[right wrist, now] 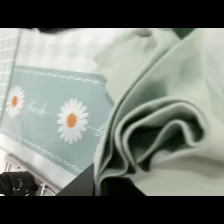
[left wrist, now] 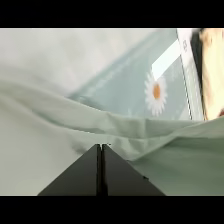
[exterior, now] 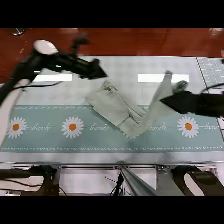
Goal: Fold the shirts.
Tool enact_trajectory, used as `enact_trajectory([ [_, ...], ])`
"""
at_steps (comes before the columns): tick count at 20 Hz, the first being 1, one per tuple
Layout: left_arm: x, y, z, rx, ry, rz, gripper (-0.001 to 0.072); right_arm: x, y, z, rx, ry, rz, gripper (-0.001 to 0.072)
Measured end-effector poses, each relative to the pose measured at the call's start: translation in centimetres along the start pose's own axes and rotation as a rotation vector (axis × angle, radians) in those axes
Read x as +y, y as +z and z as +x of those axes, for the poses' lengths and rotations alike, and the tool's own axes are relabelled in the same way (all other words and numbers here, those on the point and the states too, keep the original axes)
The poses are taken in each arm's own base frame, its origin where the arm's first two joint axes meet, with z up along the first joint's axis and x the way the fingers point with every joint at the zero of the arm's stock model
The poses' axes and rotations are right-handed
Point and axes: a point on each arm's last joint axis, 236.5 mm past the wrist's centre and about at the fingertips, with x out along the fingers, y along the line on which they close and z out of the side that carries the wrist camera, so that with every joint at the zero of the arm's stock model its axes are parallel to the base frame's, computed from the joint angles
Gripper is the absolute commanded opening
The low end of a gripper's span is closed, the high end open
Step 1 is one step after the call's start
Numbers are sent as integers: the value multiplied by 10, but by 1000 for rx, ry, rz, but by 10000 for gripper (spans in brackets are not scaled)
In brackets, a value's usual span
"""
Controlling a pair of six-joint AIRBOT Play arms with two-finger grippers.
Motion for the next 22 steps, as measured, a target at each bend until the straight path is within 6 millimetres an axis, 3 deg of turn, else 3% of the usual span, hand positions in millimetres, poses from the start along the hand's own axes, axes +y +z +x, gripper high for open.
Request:
enact_trajectory([
  [3,35,-17,-89,-123,113,-37,25,18,13,56,88,64,-31,20],
  [6,48,-62,-144,-243,199,-74,26,28,30,126,178,92,-62,20],
  [8,45,-94,-158,-320,228,-78,26,28,41,174,220,99,-91,20],
  [11,30,-135,-157,-404,217,-71,25,19,51,236,268,105,-99,20],
  [15,26,-164,-149,-465,199,-98,26,7,58,287,298,110,-75,28],
  [16,27,-167,-147,-468,198,-105,25,4,59,294,302,110,-65,237],
  [17,27,-168,-147,-479,195,-106,25,3,59,300,305,111,-53,608],
  [20,29,-168,-146,-497,192,-119,25,0,57,306,327,118,-36,634],
  [22,31,-167,-147,-507,195,-125,25,-3,59,294,355,124,-28,634],
])
